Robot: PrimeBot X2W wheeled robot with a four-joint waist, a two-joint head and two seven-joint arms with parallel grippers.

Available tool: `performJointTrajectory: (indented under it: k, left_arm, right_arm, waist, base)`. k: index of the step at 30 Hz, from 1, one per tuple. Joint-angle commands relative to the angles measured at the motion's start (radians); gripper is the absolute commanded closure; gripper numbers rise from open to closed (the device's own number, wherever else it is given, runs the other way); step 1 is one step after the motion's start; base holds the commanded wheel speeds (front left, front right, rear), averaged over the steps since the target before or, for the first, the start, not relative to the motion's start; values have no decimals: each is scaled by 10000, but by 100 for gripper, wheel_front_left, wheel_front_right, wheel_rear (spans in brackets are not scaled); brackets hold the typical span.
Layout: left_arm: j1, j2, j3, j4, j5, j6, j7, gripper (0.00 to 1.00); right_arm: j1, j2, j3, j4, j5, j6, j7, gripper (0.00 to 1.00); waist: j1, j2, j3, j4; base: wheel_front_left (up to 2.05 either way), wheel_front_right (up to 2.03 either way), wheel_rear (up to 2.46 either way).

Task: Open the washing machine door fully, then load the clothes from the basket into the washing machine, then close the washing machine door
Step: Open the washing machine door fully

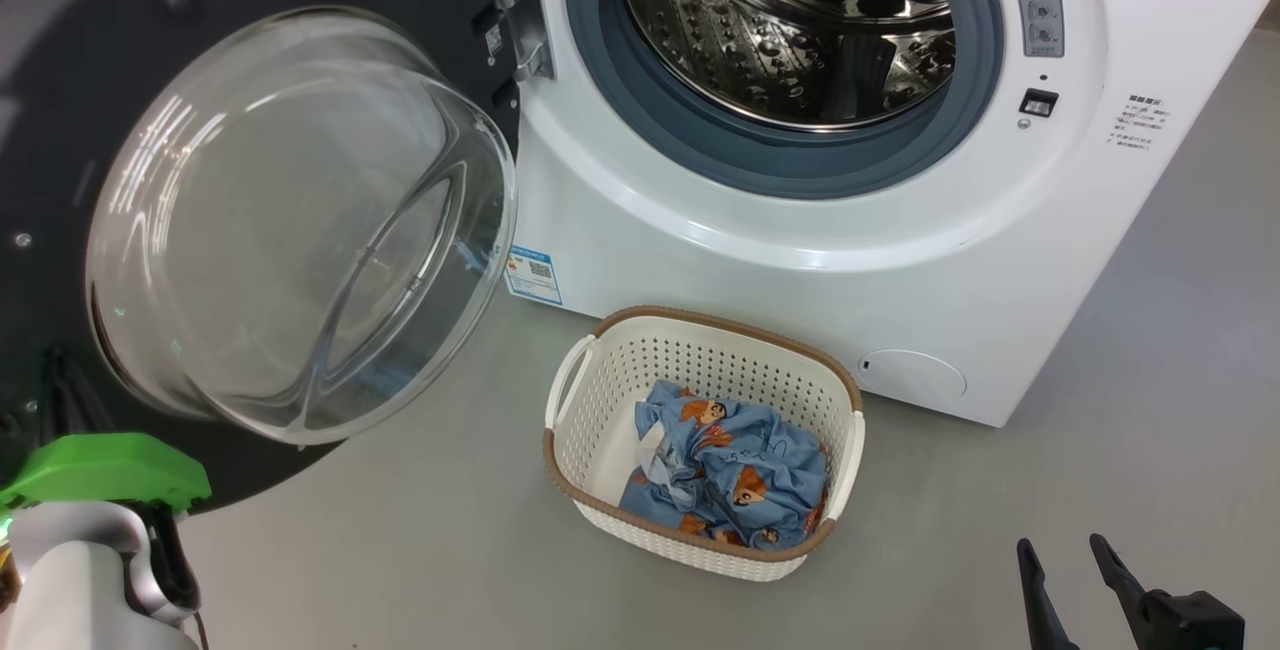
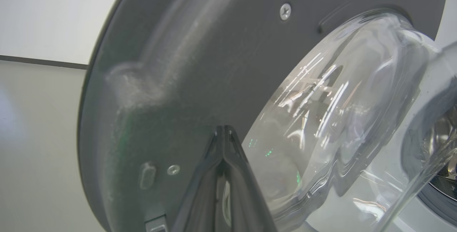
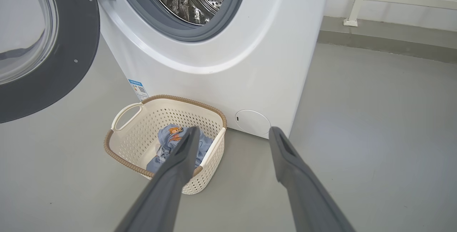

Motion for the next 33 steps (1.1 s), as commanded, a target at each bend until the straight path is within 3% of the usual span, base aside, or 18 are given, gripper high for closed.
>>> performJointTrajectory:
  k: [1, 13, 16, 18, 28, 33]
  left_arm:
    - [-439, 358, 498, -162, 216, -73, -81, 100]
    - [159, -517, 1249, -1470, 402, -211, -81, 98]
    - [491, -626, 1122, -2265, 330, -295, -81, 55]
    - [787, -656, 937, -2881, 252, -379, -81, 0]
    - [2606, -672, -1119, -6089, -452, -332, -82, 0]
    - [3338, -673, -1573, -6070, -332, -412, -82, 0]
  right_arm:
    - [-322, -116, 352, -167, -29, -11, -122, 0]
    - [-234, -116, 313, -148, 107, -11, -122, 0]
    - [-215, -116, 435, -111, 183, -11, -122, 0]
    - [-211, -116, 568, -83, 237, -11, -122, 0]
    - [-356, -116, 1176, -381, 480, -11, -122, 0]
    - [-363, -116, 1428, -513, 623, -11, -122, 0]
  waist:
    - [0, 0, -41, -7]
    - [0, 0, -403, 30]
    - [0, 0, -535, -54]
    - [0, 0, -628, -168]
    - [0, 0, -721, -1449]
    - [0, 0, -715, -2218]
  base:
    - [0, 0, 0]
    - [0, 0, 0]
    - [0, 0, 0]
    - [0, 0, 0]
    - [0, 0, 0]
    - [0, 0, 0]
